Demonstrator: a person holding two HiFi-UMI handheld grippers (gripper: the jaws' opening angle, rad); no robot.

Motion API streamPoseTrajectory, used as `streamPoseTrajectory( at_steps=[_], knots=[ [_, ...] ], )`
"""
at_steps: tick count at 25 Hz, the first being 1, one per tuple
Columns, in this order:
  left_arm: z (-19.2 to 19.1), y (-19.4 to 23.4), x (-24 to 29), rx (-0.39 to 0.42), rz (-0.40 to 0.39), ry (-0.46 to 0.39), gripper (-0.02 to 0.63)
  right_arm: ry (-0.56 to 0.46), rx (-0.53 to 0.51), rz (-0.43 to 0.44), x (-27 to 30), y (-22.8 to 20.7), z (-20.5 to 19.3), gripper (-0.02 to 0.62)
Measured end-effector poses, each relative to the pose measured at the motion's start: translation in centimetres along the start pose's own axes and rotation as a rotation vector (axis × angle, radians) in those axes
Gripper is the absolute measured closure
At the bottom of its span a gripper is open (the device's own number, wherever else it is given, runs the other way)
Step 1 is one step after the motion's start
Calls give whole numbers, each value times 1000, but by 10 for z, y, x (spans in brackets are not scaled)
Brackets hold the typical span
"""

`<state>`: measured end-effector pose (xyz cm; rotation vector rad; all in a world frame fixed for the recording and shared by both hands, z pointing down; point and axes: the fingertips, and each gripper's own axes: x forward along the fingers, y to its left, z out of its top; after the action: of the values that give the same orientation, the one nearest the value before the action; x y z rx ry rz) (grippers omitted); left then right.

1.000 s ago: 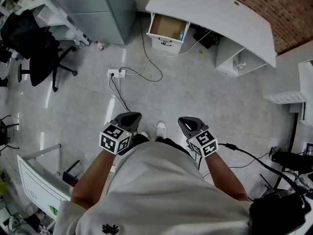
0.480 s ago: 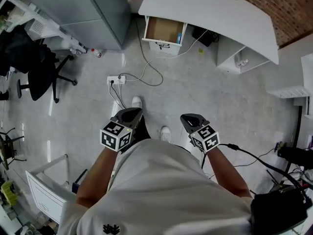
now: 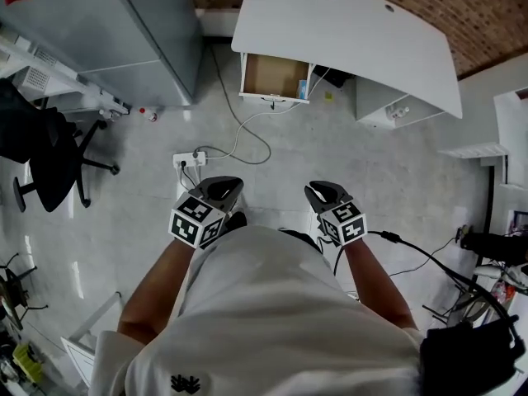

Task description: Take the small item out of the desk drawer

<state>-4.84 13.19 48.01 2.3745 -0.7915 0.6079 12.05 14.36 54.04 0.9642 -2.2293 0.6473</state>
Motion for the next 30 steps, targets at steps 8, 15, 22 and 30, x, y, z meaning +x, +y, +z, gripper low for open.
streamPoseTrajectory(
  at_steps=[8, 15, 22, 30],
  knots=[
    [8, 91, -2, -17, -65, 75, 581, 72, 90, -131, 96, -60, 36, 506],
    [45, 149, 36, -67, -17, 93, 581, 83, 150, -185, 177, -155, 81, 477],
    [120, 190, 87, -72, 21, 108, 581, 154, 225, -264, 255, -289, 103, 446],
    [178, 238, 142, -86, 83, 120, 581, 223, 320, -302, 332, -385, 99, 416]
  ],
)
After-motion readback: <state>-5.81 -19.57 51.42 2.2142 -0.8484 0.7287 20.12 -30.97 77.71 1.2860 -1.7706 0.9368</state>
